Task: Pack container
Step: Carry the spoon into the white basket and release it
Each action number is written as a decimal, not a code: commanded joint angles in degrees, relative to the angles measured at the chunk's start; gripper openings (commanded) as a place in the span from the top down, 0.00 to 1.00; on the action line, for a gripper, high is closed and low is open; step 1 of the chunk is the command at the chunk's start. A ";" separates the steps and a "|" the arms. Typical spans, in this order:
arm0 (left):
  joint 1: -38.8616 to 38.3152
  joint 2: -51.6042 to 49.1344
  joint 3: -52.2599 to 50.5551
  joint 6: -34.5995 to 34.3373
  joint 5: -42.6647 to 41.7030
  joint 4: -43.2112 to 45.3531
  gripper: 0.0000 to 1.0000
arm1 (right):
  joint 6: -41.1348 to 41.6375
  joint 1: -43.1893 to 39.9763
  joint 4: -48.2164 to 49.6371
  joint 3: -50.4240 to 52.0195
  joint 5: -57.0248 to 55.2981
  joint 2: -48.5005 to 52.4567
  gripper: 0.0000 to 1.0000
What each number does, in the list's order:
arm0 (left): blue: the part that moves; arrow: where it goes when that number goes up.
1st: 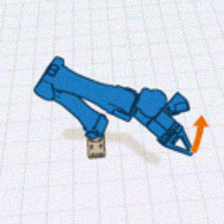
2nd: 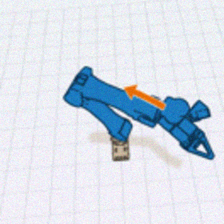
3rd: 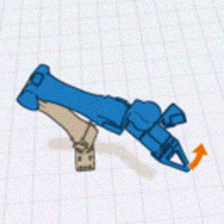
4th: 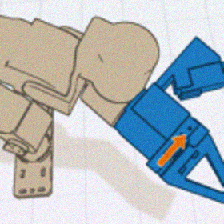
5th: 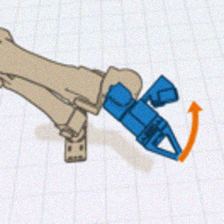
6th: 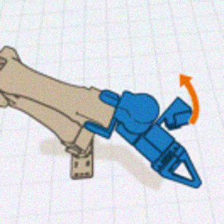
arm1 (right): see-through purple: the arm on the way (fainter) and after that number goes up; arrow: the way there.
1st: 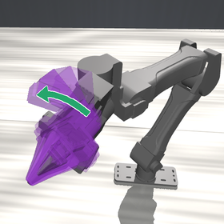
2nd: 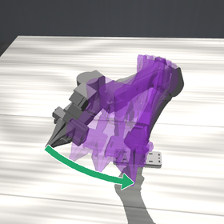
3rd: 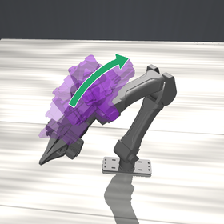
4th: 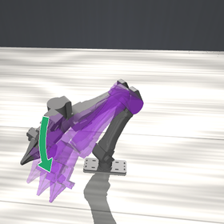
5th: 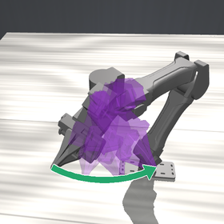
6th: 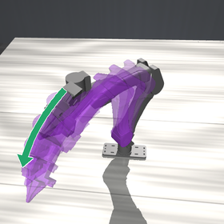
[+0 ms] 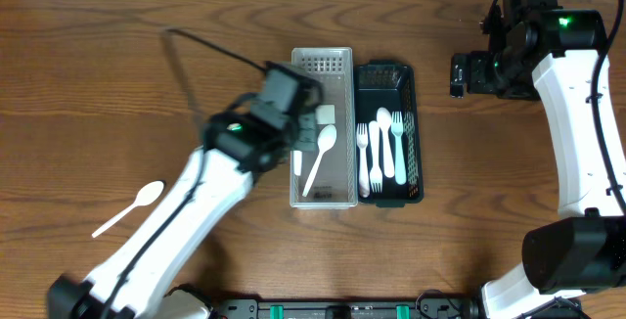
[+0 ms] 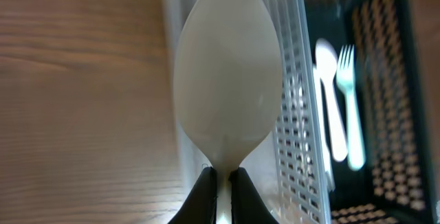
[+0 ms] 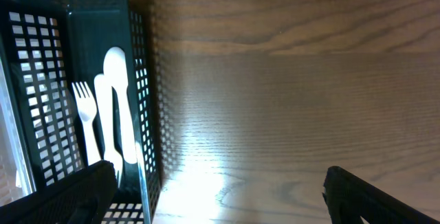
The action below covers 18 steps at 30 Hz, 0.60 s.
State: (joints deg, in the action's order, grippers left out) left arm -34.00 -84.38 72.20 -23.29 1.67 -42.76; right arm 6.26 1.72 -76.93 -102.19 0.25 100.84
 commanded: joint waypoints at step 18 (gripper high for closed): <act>-4.26 -16.50 0.70 4.37 0.46 5.53 0.63 | -0.76 -0.26 -0.24 0.31 0.00 -0.37 0.01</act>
State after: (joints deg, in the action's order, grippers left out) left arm -38.41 -101.75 72.20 -20.49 1.69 -37.17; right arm 6.26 1.72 -77.01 -102.19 0.25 100.84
